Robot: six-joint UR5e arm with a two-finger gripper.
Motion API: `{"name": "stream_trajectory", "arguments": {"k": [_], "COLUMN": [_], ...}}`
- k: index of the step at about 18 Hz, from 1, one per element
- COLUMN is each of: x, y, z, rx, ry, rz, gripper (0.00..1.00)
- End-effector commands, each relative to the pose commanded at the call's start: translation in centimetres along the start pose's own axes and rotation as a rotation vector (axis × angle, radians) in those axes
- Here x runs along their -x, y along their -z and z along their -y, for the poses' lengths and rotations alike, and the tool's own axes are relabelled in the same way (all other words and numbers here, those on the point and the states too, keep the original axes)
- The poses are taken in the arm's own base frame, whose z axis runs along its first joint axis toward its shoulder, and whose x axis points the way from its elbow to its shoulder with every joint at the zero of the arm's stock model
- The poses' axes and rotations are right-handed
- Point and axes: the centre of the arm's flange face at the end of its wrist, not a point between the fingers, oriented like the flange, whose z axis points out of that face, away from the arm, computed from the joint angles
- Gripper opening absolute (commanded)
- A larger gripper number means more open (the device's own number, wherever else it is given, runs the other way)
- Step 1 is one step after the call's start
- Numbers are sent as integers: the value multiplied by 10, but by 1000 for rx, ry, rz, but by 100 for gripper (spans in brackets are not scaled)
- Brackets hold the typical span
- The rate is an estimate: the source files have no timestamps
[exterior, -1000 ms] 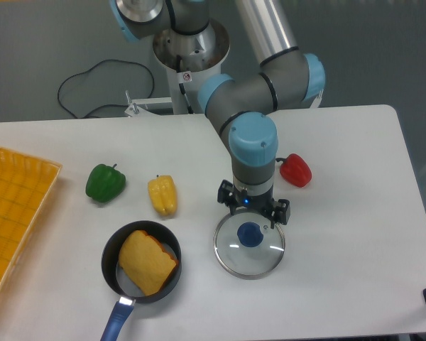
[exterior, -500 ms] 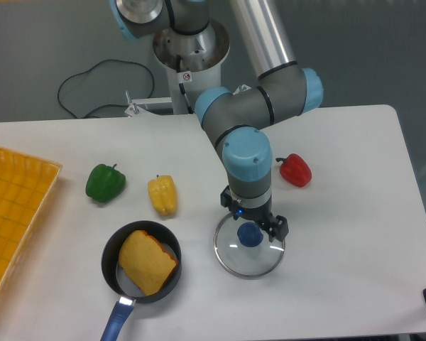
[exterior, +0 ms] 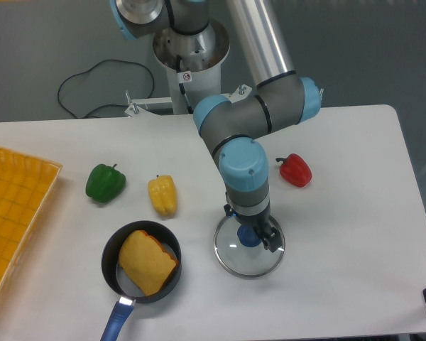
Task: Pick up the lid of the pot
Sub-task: 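Lower the open gripper around the blue knob of the lid, then close the gripper on the blue knob of the glass lid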
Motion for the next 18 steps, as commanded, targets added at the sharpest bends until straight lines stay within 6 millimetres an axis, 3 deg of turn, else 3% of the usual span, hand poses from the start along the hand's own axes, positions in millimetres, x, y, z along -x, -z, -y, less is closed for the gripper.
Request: {"name": "stream_trajectory", "arguments": {"k": [11,18], "x": [5,8], "y": [-16,-15], "z": [3,-8], "rx": [-60,-119], "ry": [-6,17], "rz": [-31,-45], "gripper": [100,100]}}
